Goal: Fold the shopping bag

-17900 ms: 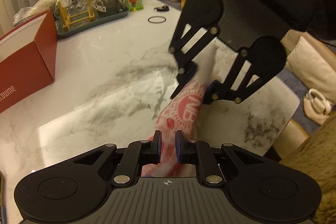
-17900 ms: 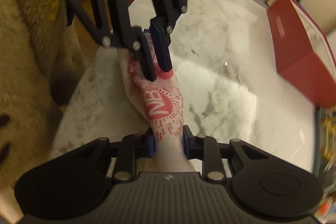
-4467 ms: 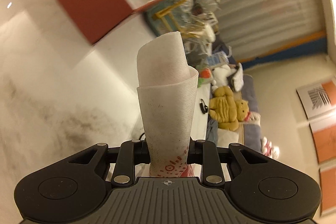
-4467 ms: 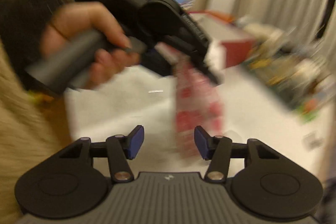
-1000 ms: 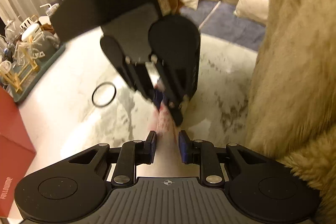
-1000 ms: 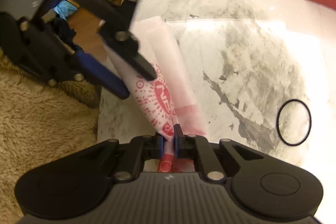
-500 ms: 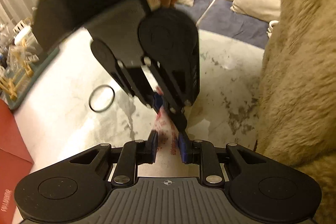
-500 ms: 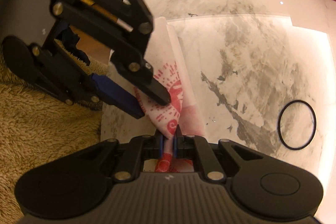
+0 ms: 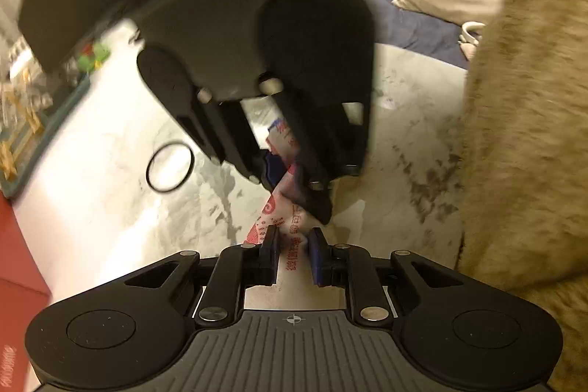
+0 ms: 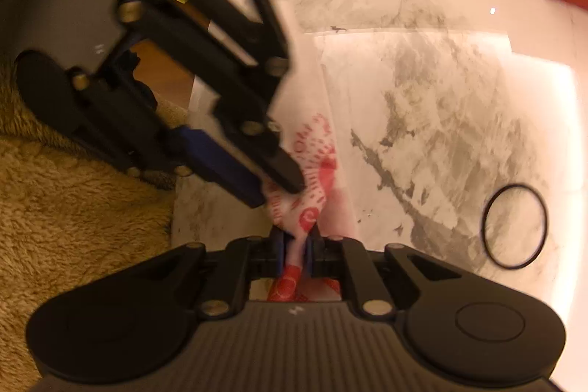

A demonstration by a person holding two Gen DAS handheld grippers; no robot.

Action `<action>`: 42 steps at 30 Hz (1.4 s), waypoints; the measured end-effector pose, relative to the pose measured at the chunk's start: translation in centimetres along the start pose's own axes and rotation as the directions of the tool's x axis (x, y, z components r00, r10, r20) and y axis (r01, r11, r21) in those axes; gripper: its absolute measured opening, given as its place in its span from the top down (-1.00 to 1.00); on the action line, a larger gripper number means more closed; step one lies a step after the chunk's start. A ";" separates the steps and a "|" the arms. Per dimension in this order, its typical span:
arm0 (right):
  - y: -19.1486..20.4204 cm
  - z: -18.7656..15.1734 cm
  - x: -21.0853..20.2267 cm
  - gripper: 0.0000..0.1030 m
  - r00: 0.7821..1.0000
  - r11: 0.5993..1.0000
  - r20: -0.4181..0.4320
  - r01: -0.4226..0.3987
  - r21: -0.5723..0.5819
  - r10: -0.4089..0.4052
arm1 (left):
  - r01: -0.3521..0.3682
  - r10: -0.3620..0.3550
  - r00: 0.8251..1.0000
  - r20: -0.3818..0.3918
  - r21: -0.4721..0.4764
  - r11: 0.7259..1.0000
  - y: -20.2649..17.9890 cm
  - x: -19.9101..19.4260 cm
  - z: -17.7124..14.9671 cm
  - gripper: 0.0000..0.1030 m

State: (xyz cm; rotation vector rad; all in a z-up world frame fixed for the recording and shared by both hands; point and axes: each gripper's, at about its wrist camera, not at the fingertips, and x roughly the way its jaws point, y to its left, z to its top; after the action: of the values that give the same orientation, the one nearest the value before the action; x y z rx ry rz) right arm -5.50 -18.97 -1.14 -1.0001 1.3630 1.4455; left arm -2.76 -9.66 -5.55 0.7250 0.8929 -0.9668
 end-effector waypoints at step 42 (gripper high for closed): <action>13.5 -5.8 -4.7 0.86 0.939 0.937 0.150 0.327 -0.120 -0.309 | -0.006 0.008 0.999 -0.052 0.033 0.999 0.3 0.9 3.2 0.66</action>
State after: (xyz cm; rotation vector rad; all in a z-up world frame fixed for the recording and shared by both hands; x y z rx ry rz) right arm -17.24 -25.17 6.81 -1.1411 0.9624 1.3480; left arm -1.22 -12.59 -4.86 0.7843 0.9212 -0.9622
